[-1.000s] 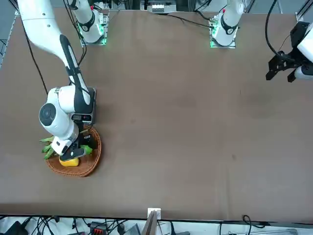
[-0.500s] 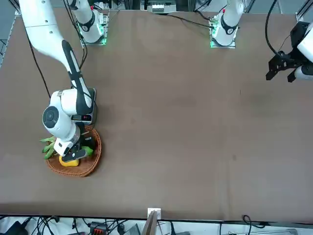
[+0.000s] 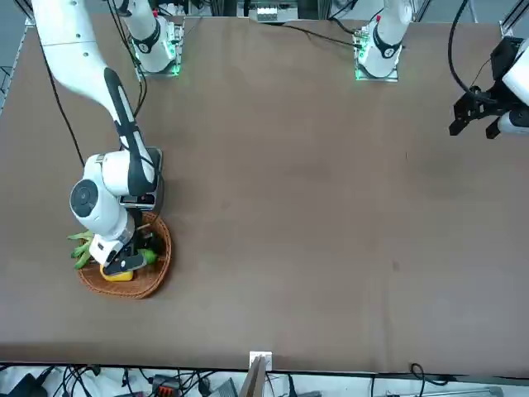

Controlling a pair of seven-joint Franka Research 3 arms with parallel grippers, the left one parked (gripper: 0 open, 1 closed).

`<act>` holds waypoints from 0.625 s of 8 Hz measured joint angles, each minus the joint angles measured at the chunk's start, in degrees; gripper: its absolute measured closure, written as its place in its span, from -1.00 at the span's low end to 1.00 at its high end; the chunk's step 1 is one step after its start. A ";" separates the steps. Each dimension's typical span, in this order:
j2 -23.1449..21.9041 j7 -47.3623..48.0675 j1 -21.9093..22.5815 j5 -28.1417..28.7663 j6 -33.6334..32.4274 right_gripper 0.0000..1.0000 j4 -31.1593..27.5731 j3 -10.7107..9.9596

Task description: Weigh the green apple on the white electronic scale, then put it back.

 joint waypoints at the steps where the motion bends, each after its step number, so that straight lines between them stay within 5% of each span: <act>1: -1.86 0.00 0.02 0.00 -2.42 -1.00 0.44 0.00; 5: -14.12 0.56 0.02 0.00 -14.62 -1.00 1.23 -0.07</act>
